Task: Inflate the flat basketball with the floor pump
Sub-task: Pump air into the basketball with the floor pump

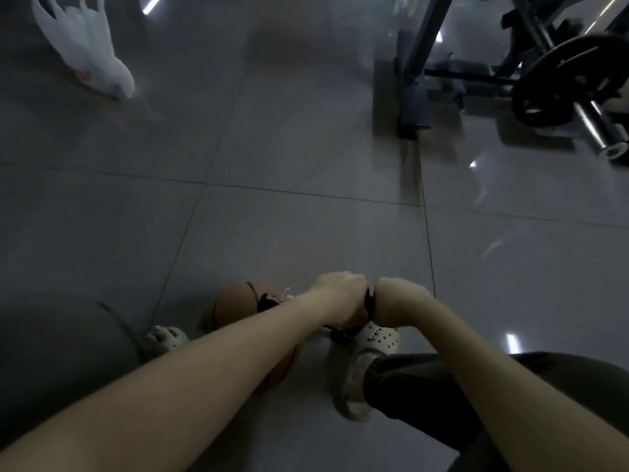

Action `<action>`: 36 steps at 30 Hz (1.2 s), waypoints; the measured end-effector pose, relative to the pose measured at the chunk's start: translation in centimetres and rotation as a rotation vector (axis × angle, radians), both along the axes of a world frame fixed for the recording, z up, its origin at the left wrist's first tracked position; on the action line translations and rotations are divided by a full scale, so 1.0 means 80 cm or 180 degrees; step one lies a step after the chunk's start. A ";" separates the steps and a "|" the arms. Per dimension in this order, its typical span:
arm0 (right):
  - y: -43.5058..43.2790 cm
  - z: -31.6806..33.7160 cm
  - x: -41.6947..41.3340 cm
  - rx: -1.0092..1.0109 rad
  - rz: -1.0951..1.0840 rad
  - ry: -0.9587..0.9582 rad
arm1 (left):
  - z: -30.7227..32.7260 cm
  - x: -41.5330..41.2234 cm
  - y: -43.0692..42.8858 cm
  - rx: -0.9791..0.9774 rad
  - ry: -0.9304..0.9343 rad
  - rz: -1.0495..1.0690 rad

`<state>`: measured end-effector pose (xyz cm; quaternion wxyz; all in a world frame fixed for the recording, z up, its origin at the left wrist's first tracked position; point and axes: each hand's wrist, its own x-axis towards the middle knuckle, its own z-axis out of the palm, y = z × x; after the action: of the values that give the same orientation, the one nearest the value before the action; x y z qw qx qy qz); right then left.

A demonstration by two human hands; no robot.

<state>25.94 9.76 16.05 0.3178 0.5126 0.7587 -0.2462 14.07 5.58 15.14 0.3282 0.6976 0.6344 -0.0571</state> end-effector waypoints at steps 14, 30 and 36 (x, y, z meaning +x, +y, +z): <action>0.023 0.113 -0.004 -0.0480 -0.0081 0.0112 | 0.096 -0.020 0.019 -0.0156 -0.0207 -0.0218; -0.020 -0.035 0.005 0.0168 -0.0014 0.0001 | -0.043 0.007 0.001 -0.0343 0.0170 -0.0272; -0.010 0.028 0.001 -0.0386 -0.0064 -0.0100 | 0.011 0.003 0.008 -0.0380 0.0277 -0.0474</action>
<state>26.02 8.95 18.27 0.3577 0.5038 0.7321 -0.2868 14.29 6.22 15.99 0.3361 0.7188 0.5899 -0.1493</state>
